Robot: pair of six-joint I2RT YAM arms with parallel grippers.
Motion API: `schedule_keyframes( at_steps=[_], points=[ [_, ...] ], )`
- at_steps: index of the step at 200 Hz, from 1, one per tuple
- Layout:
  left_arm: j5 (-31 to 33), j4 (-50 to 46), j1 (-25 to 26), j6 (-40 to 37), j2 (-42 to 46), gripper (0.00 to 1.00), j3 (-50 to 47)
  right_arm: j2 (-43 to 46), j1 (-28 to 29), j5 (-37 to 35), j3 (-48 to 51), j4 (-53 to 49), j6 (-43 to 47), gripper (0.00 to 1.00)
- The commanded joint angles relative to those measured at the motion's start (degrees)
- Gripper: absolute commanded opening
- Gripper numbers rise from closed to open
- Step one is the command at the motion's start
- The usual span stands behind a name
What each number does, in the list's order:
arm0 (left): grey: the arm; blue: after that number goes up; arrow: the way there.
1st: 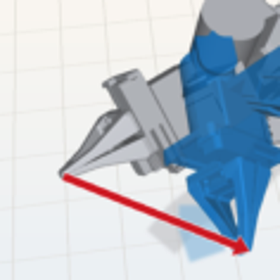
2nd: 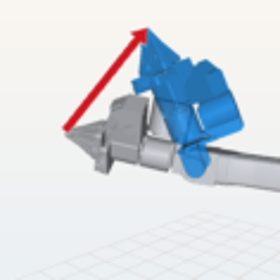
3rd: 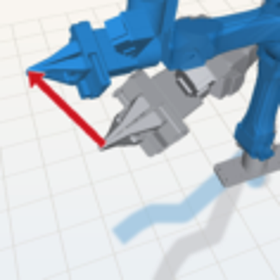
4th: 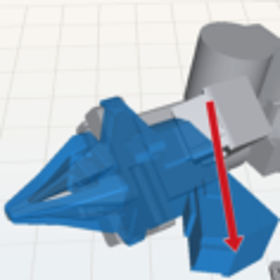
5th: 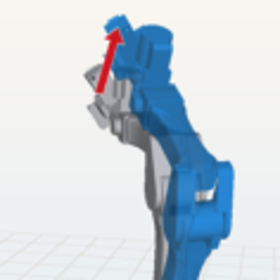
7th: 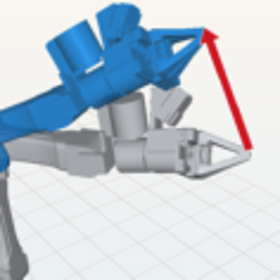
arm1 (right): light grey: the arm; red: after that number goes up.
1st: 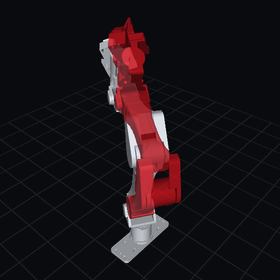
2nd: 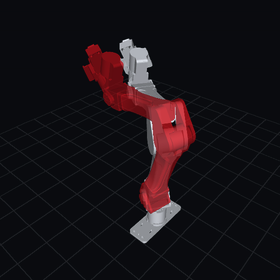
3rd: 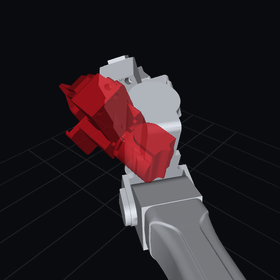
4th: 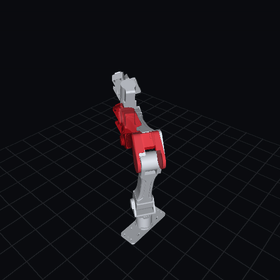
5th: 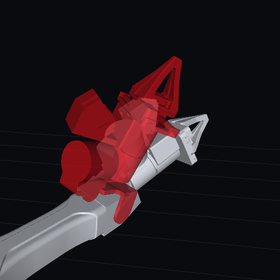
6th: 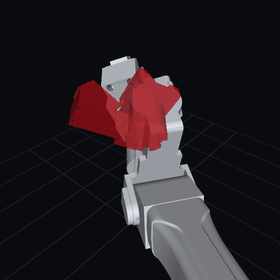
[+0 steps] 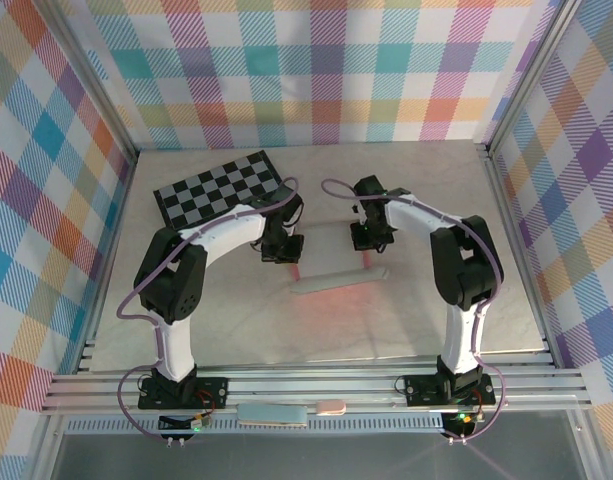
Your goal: Fold the paper box
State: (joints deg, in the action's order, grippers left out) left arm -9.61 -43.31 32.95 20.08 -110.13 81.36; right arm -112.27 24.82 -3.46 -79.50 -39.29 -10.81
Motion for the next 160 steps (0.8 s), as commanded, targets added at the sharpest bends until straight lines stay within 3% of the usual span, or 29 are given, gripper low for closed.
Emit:
schedule_keyframes(
  at_steps=[1, 77, 122, 160],
  points=[
    [5.18, 1.38, 1.39, 1.34, 3.89, 0.0, -1.33, -0.24, 1.46, -7.06, 1.35, -3.7, -2.29, 0.0],
    [13.04, 3.73, 5.9, 8.91, 9.49, 0.0, -5.8, 3.73, 10.69, -30.34, 2.9, -6.52, -12.67, 0.0],
    [12.77, 5.23, 5.9, 8.85, 9.84, 0.0, -6.98, 2.11, 12.18, -29.74, 0.04, -8.56, -15.13, 0.0],
    [12.46, 5.6, 5.81, 7.97, 9.78, 0.0, -7.08, 3.83, 12.12, -23.9, 1.22, -4.93, -13.42, 0.0]
  ],
)
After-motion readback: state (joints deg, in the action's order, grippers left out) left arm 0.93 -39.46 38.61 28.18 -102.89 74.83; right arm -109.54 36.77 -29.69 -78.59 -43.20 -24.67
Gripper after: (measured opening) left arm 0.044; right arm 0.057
